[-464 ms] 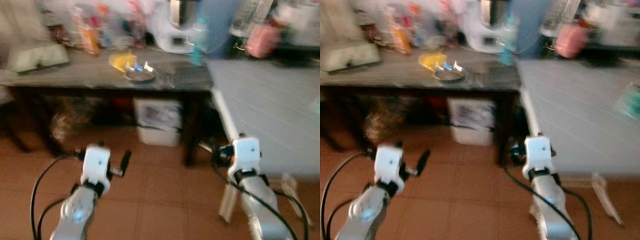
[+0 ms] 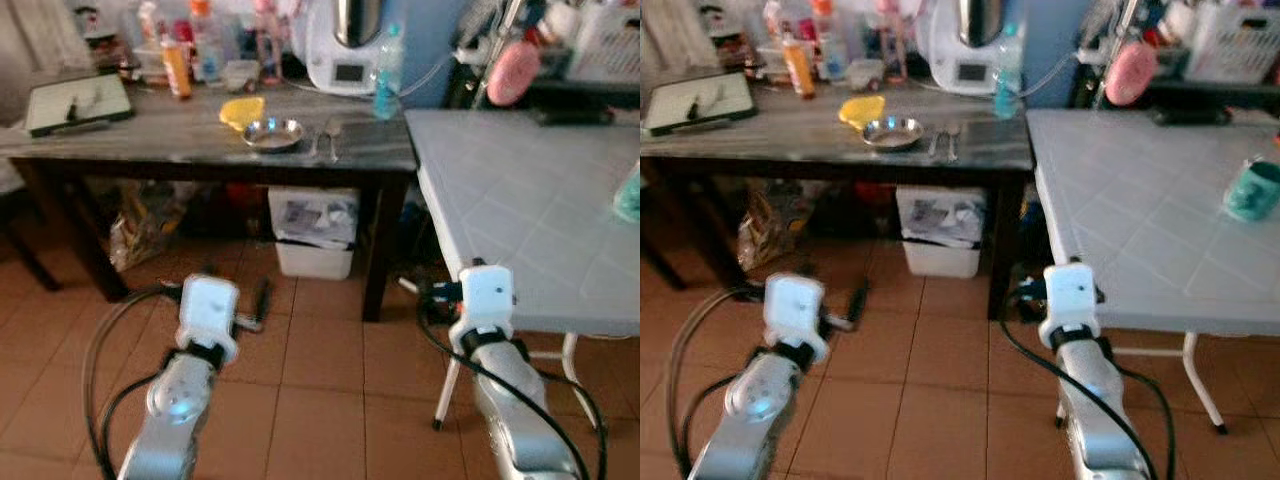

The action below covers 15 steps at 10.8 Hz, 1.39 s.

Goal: Setting the table

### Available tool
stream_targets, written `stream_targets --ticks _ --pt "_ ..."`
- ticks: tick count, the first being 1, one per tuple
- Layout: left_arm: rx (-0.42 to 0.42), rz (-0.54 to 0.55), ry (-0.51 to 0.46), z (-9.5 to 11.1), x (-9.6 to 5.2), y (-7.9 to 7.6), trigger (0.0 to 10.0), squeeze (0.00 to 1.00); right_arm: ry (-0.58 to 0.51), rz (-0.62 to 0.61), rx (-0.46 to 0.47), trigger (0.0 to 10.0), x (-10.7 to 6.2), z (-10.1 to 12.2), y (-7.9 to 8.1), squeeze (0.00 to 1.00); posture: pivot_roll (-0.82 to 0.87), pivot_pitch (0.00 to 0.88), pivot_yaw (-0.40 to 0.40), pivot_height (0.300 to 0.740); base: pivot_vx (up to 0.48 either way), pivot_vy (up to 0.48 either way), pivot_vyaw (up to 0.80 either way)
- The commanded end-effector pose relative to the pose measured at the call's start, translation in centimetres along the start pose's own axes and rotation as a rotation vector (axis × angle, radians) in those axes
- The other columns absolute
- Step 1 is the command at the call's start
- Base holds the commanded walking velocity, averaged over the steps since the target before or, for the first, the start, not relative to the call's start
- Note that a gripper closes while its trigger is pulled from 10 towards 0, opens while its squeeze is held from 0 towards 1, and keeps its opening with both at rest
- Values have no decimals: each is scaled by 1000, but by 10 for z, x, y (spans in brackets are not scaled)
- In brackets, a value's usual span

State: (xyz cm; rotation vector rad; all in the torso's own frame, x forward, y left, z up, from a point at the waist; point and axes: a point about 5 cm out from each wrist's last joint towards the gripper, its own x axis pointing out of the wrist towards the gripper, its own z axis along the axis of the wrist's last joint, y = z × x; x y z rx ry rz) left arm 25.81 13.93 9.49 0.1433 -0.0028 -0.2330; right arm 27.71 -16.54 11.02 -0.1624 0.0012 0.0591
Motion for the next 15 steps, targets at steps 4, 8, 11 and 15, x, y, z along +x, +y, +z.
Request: stream_targets --ticks 4,8,11,15 --pt "-1 -17 -23 1 7 0 10000 0 -18 -4 7 10000 6 4 3 0 93 0 7 740 0 -273 0" --pt "-25 -28 -28 0 10 -2 10000 0 -22 -10 6 10000 7 4 2 0 81 0 12 740 0 -120 0" --pt "-62 -22 -28 0 13 -3 10000 0 -40 -31 6 10000 13 9 -4 0 76 0 12 740 0 0 0" --pt "-72 -37 -32 0 16 -5 10000 0 -43 -54 10 10000 13 10 -5 0 69 0 18 740 0 -360 0"
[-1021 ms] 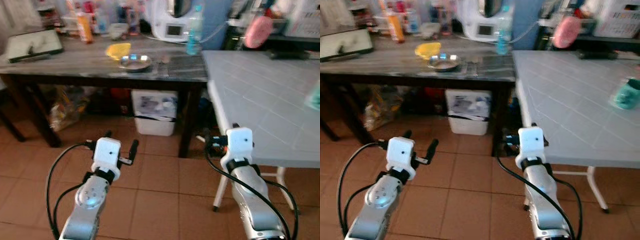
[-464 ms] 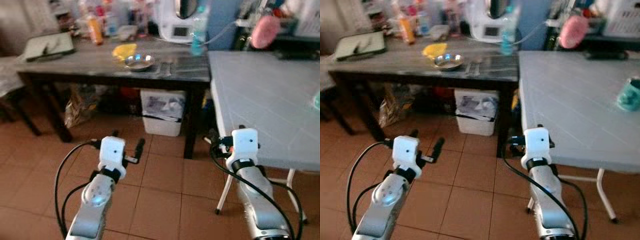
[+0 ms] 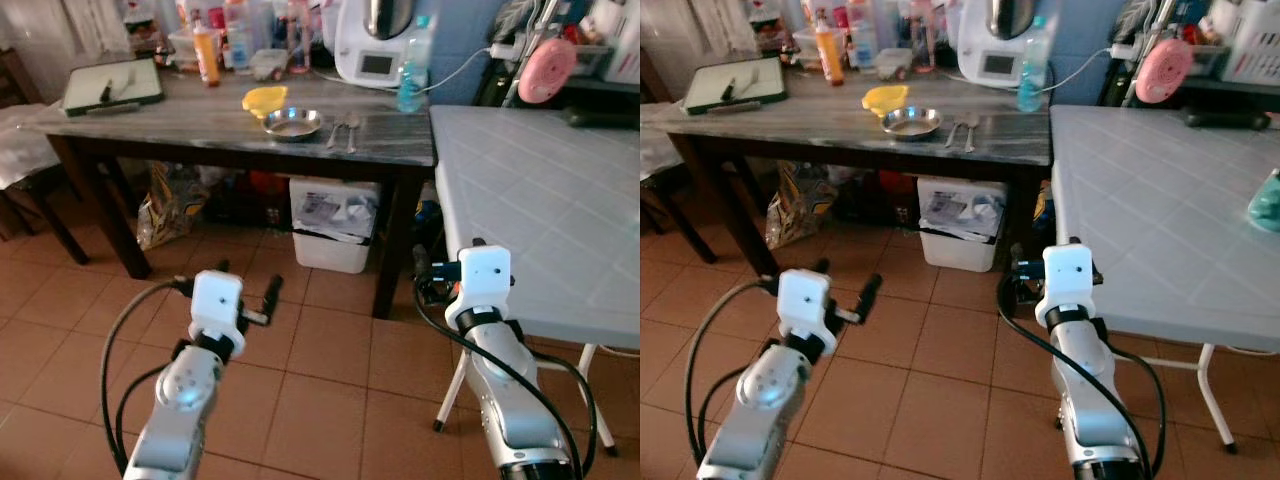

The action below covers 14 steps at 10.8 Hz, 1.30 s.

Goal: Setting the table

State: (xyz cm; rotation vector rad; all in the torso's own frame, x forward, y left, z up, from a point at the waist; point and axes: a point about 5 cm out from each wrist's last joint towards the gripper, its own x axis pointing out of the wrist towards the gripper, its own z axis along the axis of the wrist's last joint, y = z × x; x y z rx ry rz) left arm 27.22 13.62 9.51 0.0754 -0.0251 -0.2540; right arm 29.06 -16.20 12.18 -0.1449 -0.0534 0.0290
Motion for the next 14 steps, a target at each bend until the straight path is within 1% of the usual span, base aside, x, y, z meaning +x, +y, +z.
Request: stream_targets --ticks 1,2,4,5,9,14 --pt "-3 -14 3 0 2 -5 10000 0 9 -20 -7 10000 -1 -3 -6 0 70 0 18 740 0 -360 0" --pt "-19 2 -1 0 1 -3 10000 0 11 -21 -8 10000 -1 -3 -6 0 71 0 18 740 0 0 0" --pt "-20 -3 1 0 1 -1 10000 0 10 -21 -10 10000 0 -3 -7 0 73 0 16 740 0 0 0" --pt "-29 -4 0 0 1 -1 10000 0 10 -20 -11 10000 1 -3 -7 0 73 0 16 740 0 -334 0" --pt "-42 -7 -3 1 4 -3 10000 0 8 -25 -12 10000 2 -3 -7 0 71 0 18 740 0 -480 0" --pt "-43 -11 1 1 3 -3 10000 0 8 -29 -10 10000 1 -3 -7 0 74 0 22 740 0 -480 0"
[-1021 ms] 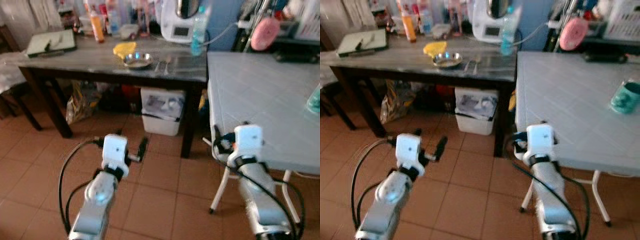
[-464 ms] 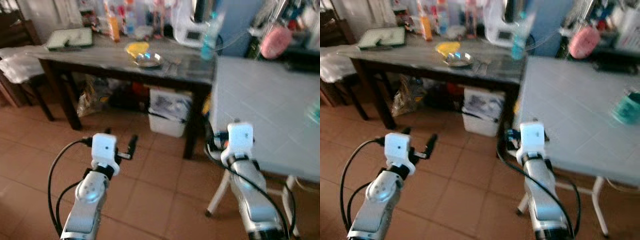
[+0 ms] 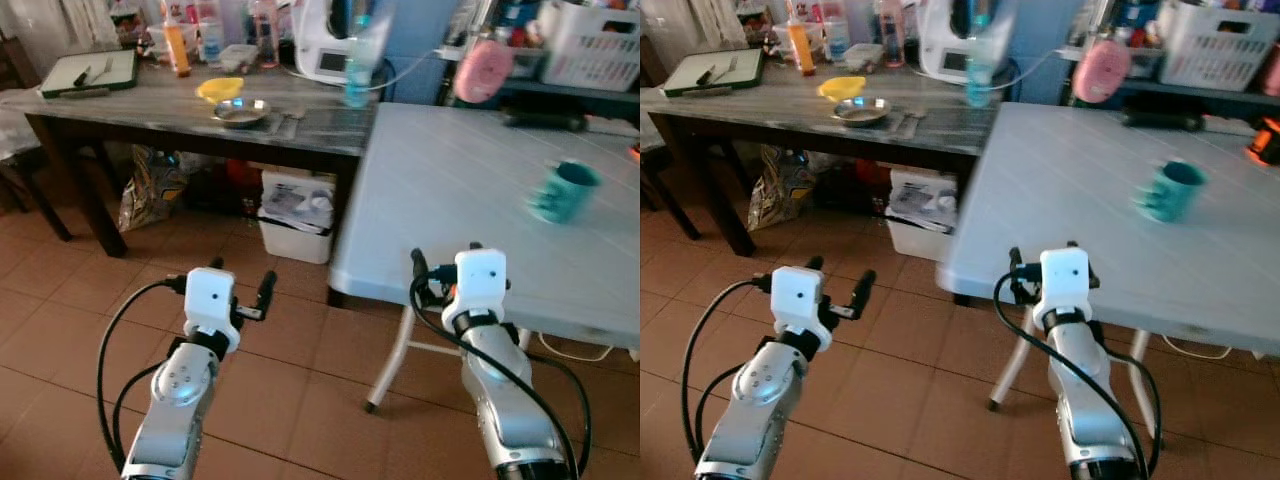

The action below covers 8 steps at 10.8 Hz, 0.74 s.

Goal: Setting the table

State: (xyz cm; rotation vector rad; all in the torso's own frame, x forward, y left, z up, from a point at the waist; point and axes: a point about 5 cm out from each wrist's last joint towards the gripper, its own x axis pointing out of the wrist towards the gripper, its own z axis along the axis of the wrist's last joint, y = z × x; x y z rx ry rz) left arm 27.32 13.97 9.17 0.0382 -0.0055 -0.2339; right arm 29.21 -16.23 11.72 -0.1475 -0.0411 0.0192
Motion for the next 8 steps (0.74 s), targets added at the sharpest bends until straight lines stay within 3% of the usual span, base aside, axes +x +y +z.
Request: stream_targets --ticks 1,4,8 --pt "-3 -30 -13 4 3 -7 10000 0 -7 -23 -9 10000 0 2 -9 0 72 0 20 740 0 -480 0" --pt "-4 11 -17 4 4 -3 10000 0 -17 -34 -4 10000 0 4 -9 0 69 0 19 740 0 0 0" --pt "-9 1 -12 4 5 -3 10000 0 -10 -33 7 10000 0 2 -8 0 71 0 24 740 0 0 -531"
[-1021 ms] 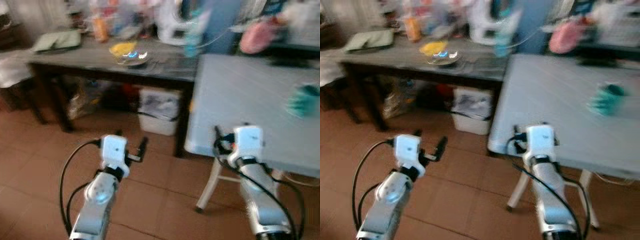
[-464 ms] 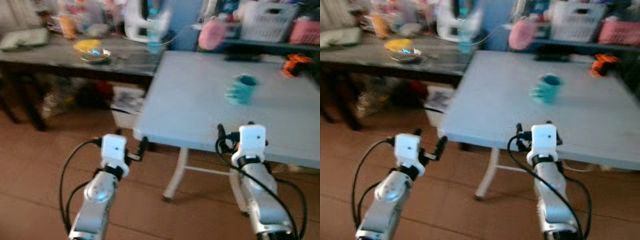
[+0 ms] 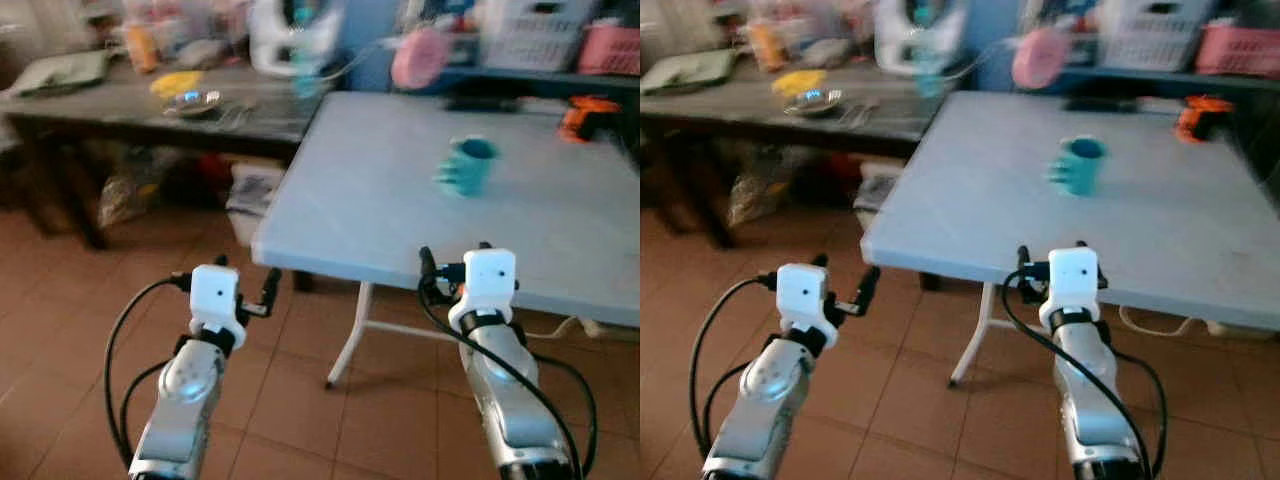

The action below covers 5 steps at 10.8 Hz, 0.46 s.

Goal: Setting the table

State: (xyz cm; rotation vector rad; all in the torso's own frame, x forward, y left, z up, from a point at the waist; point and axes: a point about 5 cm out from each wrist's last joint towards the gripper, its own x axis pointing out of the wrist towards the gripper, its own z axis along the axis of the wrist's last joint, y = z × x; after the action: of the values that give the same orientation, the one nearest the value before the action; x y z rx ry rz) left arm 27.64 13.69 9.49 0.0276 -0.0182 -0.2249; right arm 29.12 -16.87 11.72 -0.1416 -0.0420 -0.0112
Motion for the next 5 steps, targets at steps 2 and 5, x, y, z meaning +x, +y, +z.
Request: stream_targets --ticks 2,5 --pt "0 -34 -7 2 1 -4 10000 0 -15 -2 1 10000 2 4 -2 0 72 0 25 740 0 0 0" --pt "-21 -75 -19 3 0 -8 10000 0 -17 -1 0 10000 2 4 -1 0 70 0 24 740 218 0 0"
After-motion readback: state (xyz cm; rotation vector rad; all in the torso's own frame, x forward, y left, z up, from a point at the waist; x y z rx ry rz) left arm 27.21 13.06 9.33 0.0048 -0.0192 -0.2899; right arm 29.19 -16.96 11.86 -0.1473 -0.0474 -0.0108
